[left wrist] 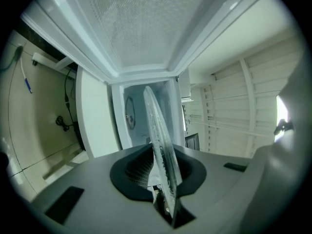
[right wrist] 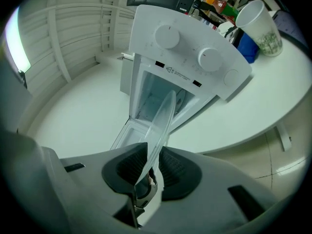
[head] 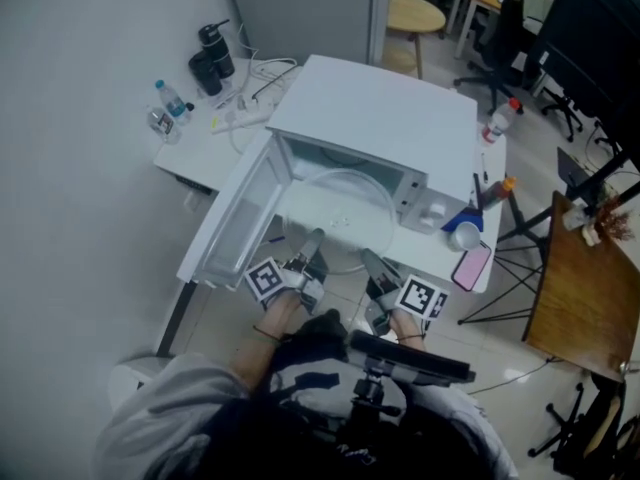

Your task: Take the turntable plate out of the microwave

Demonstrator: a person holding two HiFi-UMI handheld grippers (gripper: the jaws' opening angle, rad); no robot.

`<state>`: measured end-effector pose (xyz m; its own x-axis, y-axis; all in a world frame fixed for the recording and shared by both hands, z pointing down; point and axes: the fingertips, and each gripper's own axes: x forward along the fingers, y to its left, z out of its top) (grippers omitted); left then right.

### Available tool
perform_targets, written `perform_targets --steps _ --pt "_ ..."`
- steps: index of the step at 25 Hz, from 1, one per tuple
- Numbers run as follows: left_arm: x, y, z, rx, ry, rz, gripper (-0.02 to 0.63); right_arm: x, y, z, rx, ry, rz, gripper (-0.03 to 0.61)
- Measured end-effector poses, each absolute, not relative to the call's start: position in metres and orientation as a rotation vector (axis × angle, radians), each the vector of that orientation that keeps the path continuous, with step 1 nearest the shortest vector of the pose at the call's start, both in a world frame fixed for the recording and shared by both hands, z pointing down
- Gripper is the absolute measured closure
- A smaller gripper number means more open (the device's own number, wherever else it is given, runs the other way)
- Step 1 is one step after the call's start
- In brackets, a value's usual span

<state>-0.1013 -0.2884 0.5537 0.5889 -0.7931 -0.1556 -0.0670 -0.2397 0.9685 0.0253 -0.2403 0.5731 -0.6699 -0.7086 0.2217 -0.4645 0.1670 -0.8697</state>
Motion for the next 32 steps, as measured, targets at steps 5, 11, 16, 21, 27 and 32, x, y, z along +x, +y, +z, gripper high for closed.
perform_targets --steps 5,11,16,21,27,32 --pt "-0.100 -0.252 0.542 1.710 -0.742 -0.830 0.584 0.027 -0.208 0.563 -1.076 2.230 -1.489 0.495" --pt "-0.098 -0.209 0.507 1.774 -0.717 -0.904 0.589 0.027 -0.168 0.537 -0.988 2.283 -1.397 0.494" --pt "-0.091 -0.171 0.477 1.843 -0.660 -0.957 0.595 0.032 -0.133 0.506 -0.899 2.333 -1.252 0.494" --pt "-0.076 -0.136 0.448 1.945 -0.591 -0.981 0.597 0.047 -0.099 0.485 -0.855 2.350 -1.110 0.493" --pt "-0.061 -0.095 0.428 2.020 -0.566 -0.970 0.597 0.061 -0.058 0.468 -0.840 2.359 -1.037 0.494" --pt "-0.052 -0.060 0.433 1.978 -0.579 -1.004 0.595 0.069 -0.025 0.464 -0.829 2.378 -1.033 0.491"
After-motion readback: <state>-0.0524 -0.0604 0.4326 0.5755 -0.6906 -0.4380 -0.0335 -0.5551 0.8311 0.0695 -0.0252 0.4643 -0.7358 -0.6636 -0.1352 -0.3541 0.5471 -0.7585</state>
